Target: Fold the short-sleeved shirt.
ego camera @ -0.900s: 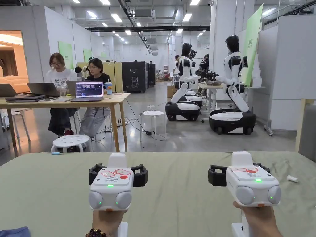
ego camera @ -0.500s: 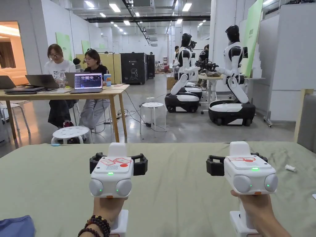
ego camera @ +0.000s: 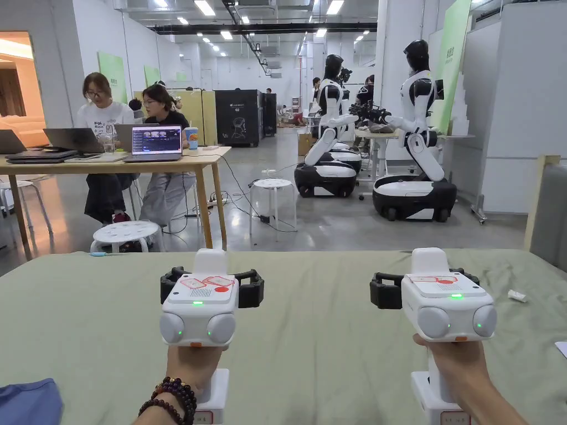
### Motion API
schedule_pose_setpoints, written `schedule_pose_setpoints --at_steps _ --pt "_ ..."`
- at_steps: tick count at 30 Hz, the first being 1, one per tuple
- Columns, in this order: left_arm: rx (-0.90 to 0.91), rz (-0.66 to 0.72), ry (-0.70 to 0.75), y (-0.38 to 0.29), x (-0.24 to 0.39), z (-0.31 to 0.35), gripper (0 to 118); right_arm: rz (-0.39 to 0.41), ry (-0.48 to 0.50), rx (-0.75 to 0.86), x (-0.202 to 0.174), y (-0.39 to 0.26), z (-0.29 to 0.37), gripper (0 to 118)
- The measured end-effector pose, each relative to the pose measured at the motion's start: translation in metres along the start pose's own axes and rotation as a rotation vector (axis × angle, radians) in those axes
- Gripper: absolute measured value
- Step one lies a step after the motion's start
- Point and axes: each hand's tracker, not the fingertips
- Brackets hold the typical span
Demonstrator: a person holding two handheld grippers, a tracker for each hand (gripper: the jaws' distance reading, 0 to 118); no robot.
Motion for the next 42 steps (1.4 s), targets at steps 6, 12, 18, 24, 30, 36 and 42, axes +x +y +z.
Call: schedule_pose_setpoints --at_steps 6,12,18,24,30,36,42 --pt "-0.004 0.002 -0.001 0.0 0.0 0.0 118 0.007 -0.002 -0.005 0.001 -0.001 0.004 118" --pt "-0.005 -0.003 -0.003 0.0 0.004 0.003 118 0.011 -0.002 -0.006 0.001 -0.004 -0.003 118" --pt "-0.005 0.0 -0.006 -0.001 0.004 0.0 118 0.005 -0.001 -0.009 0.002 -0.004 -0.004 118" --pt "-0.011 -0.004 -0.008 -0.005 0.001 -0.008 118 0.007 -0.002 -0.011 0.001 -0.005 -0.003 118" --pt "-0.009 0.003 -0.005 -0.006 0.001 -0.007 118 0.005 0.0 -0.013 0.001 -0.006 0.001 118" --pt "-0.005 0.006 -0.005 -0.006 0.002 -0.007 118 0.005 -0.001 -0.019 -0.001 -0.009 0.001 118" --pt "-0.006 0.006 -0.006 -0.008 0.002 -0.008 118 0.007 0.0 -0.022 -0.001 -0.01 0.0 118"
